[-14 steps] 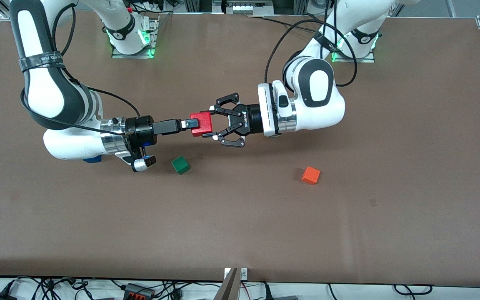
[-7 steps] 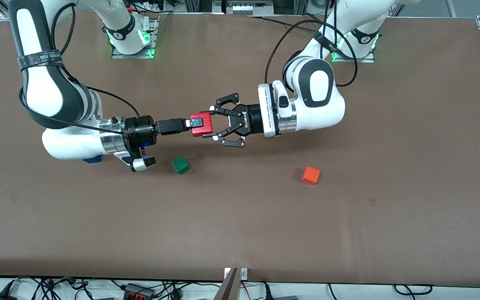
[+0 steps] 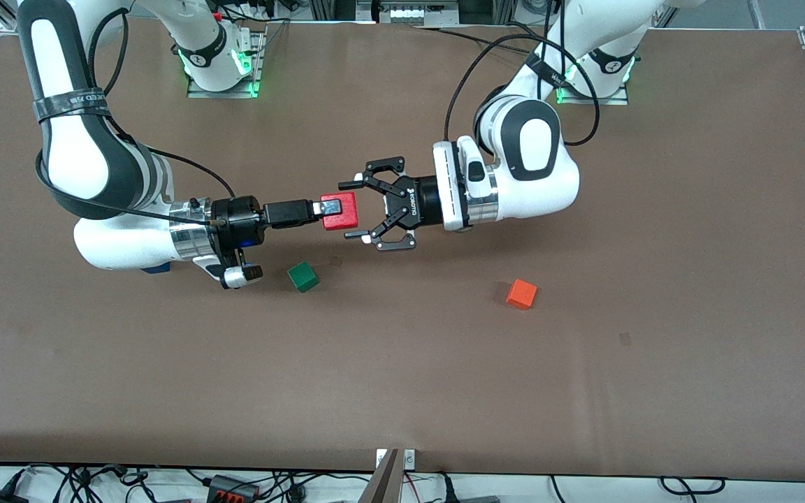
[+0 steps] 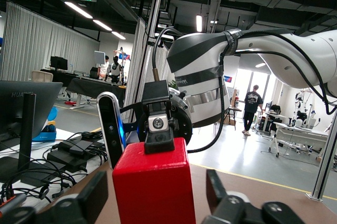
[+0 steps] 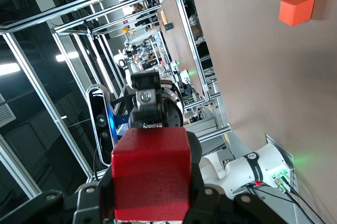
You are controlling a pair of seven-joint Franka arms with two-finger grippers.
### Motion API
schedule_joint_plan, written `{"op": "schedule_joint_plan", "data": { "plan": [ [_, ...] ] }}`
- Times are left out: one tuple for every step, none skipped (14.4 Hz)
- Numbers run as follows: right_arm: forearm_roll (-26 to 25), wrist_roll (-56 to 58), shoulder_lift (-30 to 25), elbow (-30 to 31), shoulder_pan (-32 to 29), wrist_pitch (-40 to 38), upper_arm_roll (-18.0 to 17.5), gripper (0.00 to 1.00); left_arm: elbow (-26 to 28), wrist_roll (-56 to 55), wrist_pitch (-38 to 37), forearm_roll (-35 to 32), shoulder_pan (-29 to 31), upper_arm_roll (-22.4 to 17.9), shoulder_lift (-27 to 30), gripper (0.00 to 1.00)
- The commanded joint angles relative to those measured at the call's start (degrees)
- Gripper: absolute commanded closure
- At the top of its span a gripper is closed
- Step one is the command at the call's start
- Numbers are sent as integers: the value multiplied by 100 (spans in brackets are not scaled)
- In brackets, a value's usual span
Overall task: Pass red block to right arm, stack on blue
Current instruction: 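Open the left gripper and withdraw it from the red cube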
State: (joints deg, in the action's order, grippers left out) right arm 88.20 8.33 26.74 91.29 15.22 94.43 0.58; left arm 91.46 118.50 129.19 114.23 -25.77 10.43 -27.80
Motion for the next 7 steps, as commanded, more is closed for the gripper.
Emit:
{"op": "schedule_joint_plan", "data": {
  "plan": [
    [74, -7, 68, -146, 25, -21, 12, 100, -75, 209, 89, 126, -24, -15, -42, 0],
    [66, -7, 68, -146, 34, -21, 12, 100, -75, 157, 72, 125, 11, -15, -33, 0],
    [39, 10, 59, -146, 42, 5, 12, 100, -58, 139, -7, 108, 133, -24, -24, 0],
    [22, 37, 68, -146, 43, 23, 21, 100, -49, 147, -208, 38, 343, -24, -15, 0],
    [-31, 37, 68, -190, 43, 32, 56, 100, -49, 130, -566, -197, 510, -33, -24, 0],
    [-292, 28, 94, -277, 8, 32, 65, 100, -49, 86, -901, -461, 703, -33, -41, 0],
    [-634, 2, 147, -374, -36, 32, 82, 100, -49, -19, -1261, -733, 914, -33, -59, 0]
  ]
}}
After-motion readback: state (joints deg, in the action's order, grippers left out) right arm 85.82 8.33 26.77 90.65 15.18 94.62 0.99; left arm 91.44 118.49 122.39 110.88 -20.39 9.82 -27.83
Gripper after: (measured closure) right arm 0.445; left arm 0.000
